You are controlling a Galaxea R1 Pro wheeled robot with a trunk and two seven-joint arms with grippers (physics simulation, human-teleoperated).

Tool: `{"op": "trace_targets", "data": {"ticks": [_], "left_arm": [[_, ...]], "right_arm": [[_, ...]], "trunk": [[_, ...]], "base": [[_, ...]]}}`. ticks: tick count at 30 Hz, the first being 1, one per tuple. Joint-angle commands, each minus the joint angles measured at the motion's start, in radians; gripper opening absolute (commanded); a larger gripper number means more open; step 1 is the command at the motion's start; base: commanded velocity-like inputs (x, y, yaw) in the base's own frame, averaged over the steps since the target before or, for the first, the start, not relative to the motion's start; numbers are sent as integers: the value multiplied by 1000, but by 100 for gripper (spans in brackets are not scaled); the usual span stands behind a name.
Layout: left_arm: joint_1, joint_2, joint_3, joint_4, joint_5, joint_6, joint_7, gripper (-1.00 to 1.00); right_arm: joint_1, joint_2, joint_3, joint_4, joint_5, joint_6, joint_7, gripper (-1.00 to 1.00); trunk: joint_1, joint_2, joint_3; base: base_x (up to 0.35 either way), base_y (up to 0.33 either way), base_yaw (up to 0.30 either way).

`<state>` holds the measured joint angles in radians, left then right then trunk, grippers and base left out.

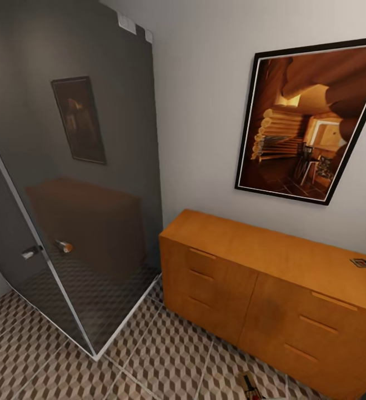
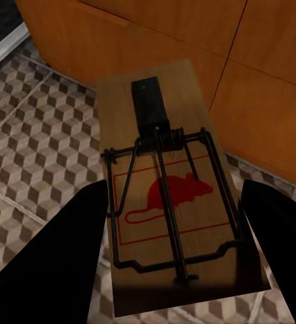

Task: Take the four mousetraps from the cabinet in the bathroom and place them on the bathroom floor. Make sure all four end up on the same floor surface, and ensure that at least two of them are either under or directly next to the same bathroom sink.

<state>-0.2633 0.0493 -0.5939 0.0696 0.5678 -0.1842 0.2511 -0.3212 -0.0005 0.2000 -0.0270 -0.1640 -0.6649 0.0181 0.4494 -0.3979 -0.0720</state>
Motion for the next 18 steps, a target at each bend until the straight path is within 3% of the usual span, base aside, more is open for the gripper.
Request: {"op": "trace_targets", "data": {"ticks": [1, 18], "left_arm": [[-1, -1, -6, 3, 4, -4, 0, 100], [-1, -1, -7, 3, 4, -5, 0, 100]], "right_arm": [[-1, 0, 8, 1, -11, -3, 2, -100], [-1, -1, 7, 1, -14, -1, 2, -100]], "trunk": [[1, -2, -2], [1, -2, 4]], "base": [[0, 0, -85], [0, 0, -82]]}}
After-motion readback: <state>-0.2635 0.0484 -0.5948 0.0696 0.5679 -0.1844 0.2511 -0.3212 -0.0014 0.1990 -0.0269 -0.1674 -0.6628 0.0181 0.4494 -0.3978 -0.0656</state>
